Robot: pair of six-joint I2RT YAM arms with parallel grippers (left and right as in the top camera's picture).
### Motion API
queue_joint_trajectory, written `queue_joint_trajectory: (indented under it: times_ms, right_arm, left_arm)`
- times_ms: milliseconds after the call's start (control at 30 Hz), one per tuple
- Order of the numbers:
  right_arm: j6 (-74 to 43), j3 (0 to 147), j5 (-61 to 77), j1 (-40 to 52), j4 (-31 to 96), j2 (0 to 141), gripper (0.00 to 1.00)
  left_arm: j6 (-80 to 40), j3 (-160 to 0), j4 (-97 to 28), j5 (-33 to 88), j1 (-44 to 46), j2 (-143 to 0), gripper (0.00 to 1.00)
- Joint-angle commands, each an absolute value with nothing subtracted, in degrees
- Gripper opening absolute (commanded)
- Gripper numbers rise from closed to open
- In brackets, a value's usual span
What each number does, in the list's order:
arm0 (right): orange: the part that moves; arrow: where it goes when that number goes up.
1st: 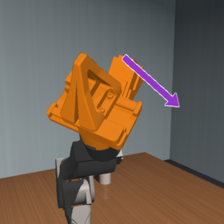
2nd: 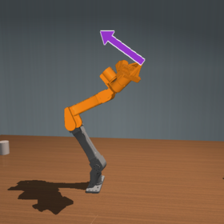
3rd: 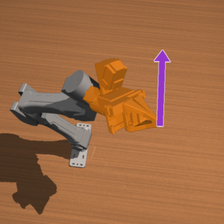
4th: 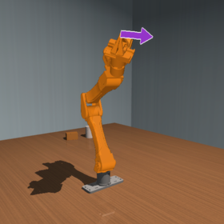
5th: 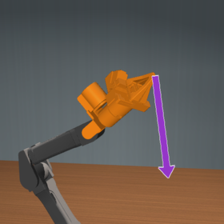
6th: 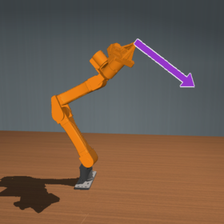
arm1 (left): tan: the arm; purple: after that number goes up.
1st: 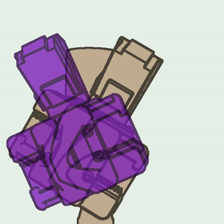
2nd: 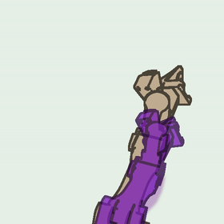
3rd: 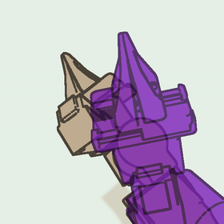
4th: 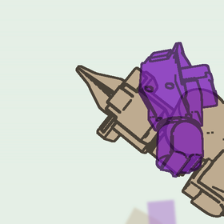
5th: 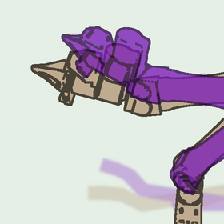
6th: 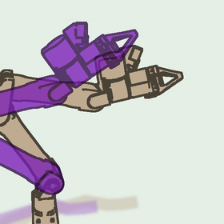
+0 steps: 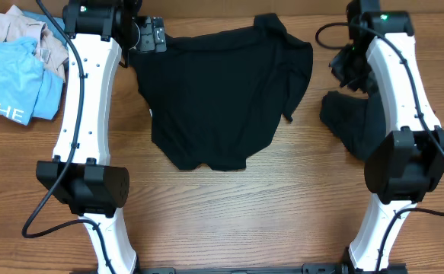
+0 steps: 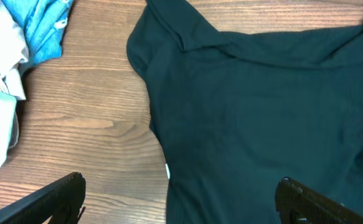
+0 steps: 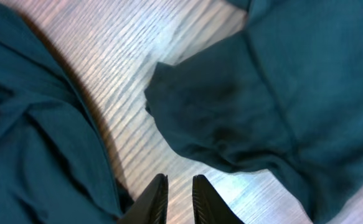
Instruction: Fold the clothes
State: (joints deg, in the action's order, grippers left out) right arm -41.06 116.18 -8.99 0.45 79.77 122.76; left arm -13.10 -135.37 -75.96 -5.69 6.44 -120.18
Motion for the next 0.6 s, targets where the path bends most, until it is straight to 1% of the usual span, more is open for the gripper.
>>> queue_joint_trajectory:
  times_ms: [0,33,167,233,300,367,433,567]
  right_arm:
    - [-40.21,106.83,-2.11,-0.64,72.38,121.95,0.15]
    - [-40.25,103.31,-1.65,-1.39,69.65,121.97,0.15]
    - [-40.25,97.25,-0.51,-3.01,64.69,122.83,0.16]
    - [-40.49,95.20,-0.05,-3.64,62.89,123.22,0.16]
    - [-40.49,93.21,0.14,-4.67,60.60,123.50,0.18]
    - [-40.53,91.33,0.99,-5.85,58.74,123.52,0.18]
    - [-41.32,89.67,1.04,-7.14,57.93,123.52,0.18]
    - [-41.98,88.38,0.71,-12.93,57.93,123.52,0.18]
  left_arm:
    - [-12.40,-135.11,-76.99,-4.38,6.79,-120.66,1.00]
    - [-12.43,-135.11,-77.08,-4.38,6.79,-120.66,1.00]
    - [-12.43,-135.11,-77.14,-4.38,6.79,-120.66,1.00]
    - [-12.43,-135.11,-77.10,-4.40,6.79,-120.66,1.00]
    - [-12.40,-135.11,-77.17,-4.40,6.79,-120.66,1.00]
    - [-12.43,-135.11,-77.36,-4.40,6.76,-120.66,1.00]
    - [-12.40,-135.11,-77.32,-4.40,6.76,-120.66,1.00]
    - [-12.40,-135.11,-77.56,-4.40,6.76,-120.66,1.00]
